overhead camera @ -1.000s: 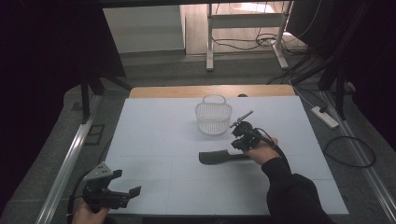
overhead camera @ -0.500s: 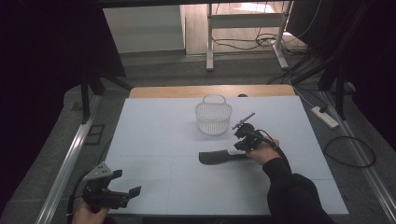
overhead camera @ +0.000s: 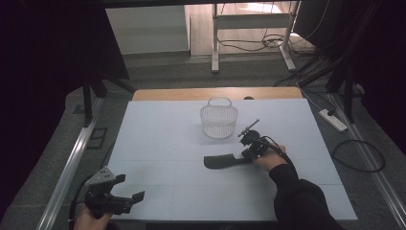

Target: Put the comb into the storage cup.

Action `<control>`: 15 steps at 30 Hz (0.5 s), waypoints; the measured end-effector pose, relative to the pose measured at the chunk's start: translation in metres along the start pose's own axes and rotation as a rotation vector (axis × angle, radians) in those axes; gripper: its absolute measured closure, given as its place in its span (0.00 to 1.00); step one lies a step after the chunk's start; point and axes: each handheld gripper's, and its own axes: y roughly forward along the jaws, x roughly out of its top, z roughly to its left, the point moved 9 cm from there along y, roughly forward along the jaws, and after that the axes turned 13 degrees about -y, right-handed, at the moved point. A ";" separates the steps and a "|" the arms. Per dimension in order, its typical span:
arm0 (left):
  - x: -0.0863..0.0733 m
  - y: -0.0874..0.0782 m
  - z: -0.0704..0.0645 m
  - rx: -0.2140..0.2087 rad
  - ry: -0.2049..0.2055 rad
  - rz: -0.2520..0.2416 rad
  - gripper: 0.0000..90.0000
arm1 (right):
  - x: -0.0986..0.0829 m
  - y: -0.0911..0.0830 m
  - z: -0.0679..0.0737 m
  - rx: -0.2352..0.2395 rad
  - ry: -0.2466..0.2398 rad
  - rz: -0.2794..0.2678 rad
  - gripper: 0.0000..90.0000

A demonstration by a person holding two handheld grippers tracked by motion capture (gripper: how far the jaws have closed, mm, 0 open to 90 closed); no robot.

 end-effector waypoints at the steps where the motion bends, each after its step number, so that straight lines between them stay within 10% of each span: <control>1: 0.000 0.000 0.000 0.000 0.000 0.000 0.03 | -0.001 0.000 0.000 0.000 -0.001 0.000 1.00; 15: 0.000 0.000 0.000 -0.001 -0.002 0.003 0.03 | -0.014 -0.007 0.008 0.033 0.005 0.007 0.99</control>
